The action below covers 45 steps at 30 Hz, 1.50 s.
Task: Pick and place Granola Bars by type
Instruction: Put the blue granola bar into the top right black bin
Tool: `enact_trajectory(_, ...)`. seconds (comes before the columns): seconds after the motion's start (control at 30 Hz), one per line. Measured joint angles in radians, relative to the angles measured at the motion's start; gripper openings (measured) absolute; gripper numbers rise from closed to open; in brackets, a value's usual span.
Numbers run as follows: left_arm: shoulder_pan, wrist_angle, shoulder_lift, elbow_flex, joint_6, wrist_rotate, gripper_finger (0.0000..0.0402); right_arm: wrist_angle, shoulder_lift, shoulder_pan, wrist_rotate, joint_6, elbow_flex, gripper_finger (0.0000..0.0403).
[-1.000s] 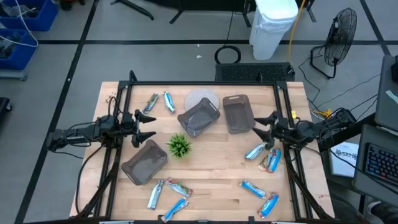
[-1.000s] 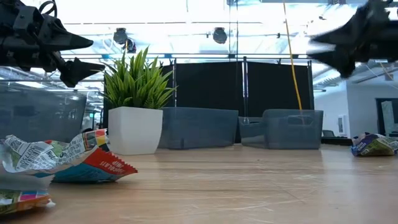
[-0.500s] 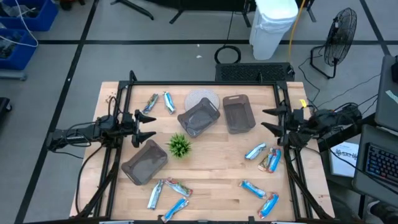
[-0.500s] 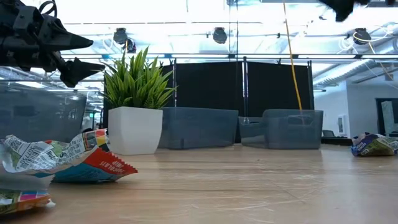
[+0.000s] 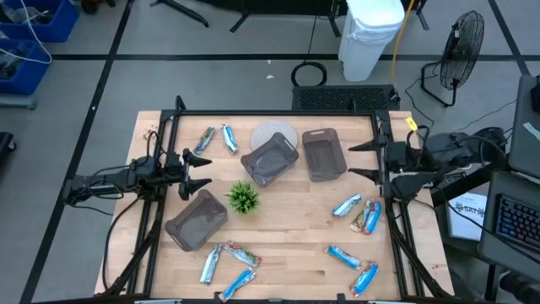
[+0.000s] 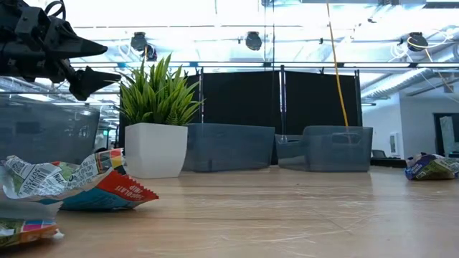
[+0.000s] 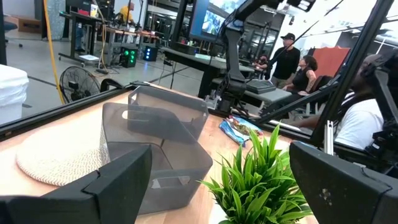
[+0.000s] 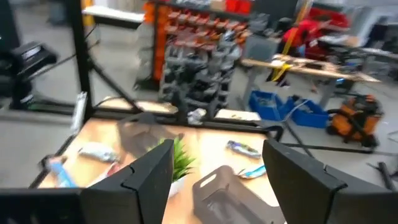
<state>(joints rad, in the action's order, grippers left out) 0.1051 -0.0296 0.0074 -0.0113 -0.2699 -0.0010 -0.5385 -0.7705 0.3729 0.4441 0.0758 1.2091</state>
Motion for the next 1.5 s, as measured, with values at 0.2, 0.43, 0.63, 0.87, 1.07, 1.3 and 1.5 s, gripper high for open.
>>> enact_trajectory(0.2, 0.000, 0.000, 0.000, 0.000, 0.000, 0.000, 0.0379, -0.221, -0.139, 0.000, -0.106, 0.134, 0.189, 0.0238)
enact_trajectory(0.43, 0.000, 0.000, 0.000, 0.000, 0.000, 0.000, 0.0379, -0.368, -0.216, 0.000, -0.227, 0.240, 0.224, 0.0265)
enact_trajectory(0.63, 0.000, 0.000, 0.000, 0.000, 0.000, 0.000, 0.0379, -0.532, -0.285, 0.018, -0.344, 0.280, 0.224, 0.0323)
enact_trajectory(0.87, 0.000, 0.000, 0.000, 0.000, 0.000, 0.000, 0.0379, -0.571, -0.342, 0.093, -0.367, 0.332, 0.224, 0.0349)
enact_trajectory(1.07, 0.000, 0.000, 0.000, 0.000, 0.000, 0.000, 0.0379, -0.655, -0.385, 0.126, -0.263, 0.313, 0.203, 0.0347)
enact_trajectory(1.3, 0.000, 0.000, 0.000, 0.000, 0.000, 0.000, 0.0379, -0.685, -0.384, 0.105, -0.224, 0.293, 0.049, 0.0343)
enact_trajectory(1.5, 0.000, 0.000, 0.000, 0.000, 0.000, 0.000, 0.0379, -0.685, -0.384, 0.075, -0.202, 0.266, -0.093, 0.0343)
